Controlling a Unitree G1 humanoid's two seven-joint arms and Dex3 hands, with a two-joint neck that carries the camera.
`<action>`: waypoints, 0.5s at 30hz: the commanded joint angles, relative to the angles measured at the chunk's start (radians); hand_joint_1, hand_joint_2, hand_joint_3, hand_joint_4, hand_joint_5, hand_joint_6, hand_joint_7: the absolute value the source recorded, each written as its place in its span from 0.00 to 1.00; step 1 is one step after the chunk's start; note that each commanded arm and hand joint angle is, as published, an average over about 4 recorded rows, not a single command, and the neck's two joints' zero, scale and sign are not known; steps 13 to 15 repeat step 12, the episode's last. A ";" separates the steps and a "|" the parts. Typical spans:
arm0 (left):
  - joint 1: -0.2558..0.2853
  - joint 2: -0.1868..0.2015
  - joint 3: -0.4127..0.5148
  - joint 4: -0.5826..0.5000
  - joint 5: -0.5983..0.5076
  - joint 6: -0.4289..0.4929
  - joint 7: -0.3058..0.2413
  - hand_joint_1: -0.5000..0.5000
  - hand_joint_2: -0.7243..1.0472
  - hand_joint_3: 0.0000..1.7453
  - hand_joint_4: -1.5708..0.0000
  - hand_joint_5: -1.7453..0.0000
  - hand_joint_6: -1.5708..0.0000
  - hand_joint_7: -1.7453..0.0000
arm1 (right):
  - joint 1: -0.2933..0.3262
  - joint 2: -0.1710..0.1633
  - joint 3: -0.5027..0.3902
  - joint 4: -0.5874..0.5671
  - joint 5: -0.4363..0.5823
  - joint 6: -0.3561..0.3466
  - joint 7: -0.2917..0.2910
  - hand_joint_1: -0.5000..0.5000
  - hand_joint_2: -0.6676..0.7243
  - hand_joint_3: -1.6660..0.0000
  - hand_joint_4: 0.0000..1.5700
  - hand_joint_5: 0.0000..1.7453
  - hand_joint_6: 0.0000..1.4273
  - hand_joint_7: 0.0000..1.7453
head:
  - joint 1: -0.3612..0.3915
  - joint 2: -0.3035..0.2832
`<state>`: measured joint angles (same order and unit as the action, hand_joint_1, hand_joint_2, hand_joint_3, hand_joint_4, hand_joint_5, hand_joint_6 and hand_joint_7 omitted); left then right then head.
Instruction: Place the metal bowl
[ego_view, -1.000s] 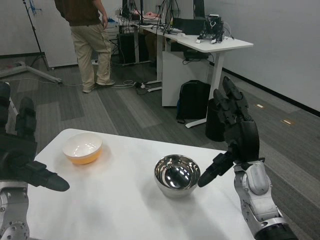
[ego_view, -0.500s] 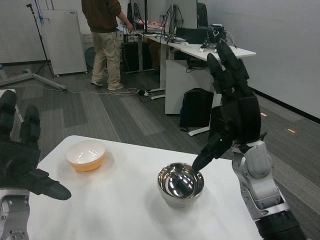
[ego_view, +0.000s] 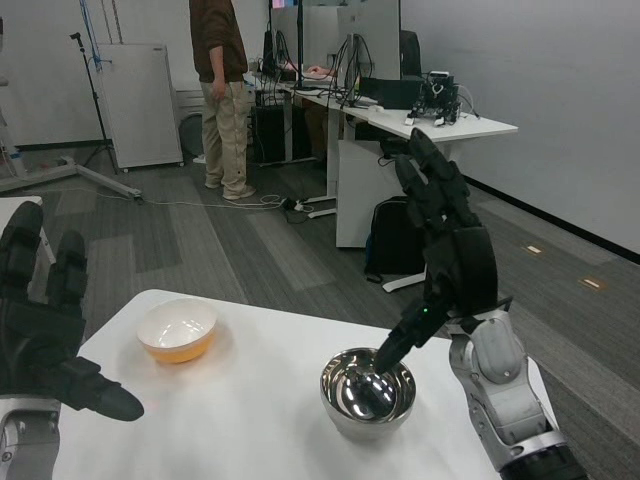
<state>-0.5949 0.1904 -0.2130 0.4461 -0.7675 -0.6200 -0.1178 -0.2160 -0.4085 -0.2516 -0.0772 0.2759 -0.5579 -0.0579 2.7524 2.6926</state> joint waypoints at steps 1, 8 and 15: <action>-0.019 0.018 0.001 0.013 -0.009 -0.007 -0.002 0.00 0.05 0.01 0.98 1.00 1.00 0.80 | -0.019 0.023 -0.002 0.006 -0.018 -0.009 -0.016 0.04 0.91 1.00 0.00 0.00 0.00 0.08 | 0.000 0.001; -0.024 0.037 0.001 0.017 -0.022 -0.007 -0.002 0.00 0.05 0.00 0.95 1.00 1.00 0.80 | -0.033 0.048 0.002 0.025 -0.023 -0.012 -0.018 0.04 0.91 1.00 0.00 0.00 0.00 0.08 | 0.008 -0.005; -0.026 0.046 0.001 0.017 -0.028 -0.007 -0.002 0.00 0.05 0.00 0.97 1.00 0.98 0.80 | -0.042 0.057 0.011 0.039 -0.022 -0.018 -0.022 0.04 0.91 1.00 0.00 0.00 0.00 0.08 | 0.014 -0.002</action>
